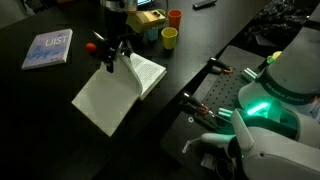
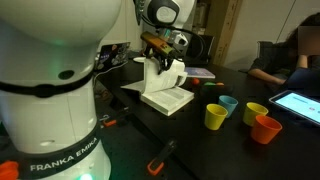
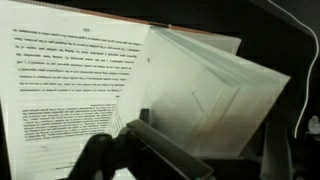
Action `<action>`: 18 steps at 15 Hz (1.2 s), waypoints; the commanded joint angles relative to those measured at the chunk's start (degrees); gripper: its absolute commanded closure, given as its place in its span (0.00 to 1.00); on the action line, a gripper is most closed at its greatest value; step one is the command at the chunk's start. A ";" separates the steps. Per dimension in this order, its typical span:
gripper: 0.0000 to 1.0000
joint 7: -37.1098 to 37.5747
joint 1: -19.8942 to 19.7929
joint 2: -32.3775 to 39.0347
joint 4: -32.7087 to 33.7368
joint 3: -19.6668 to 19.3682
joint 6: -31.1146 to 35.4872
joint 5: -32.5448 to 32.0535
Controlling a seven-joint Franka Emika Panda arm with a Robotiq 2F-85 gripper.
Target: Open the white and orange book then flip some pages.
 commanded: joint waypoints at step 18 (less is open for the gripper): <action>0.00 -11.85 9.58 9.48 6.05 7.55 1.26 18.33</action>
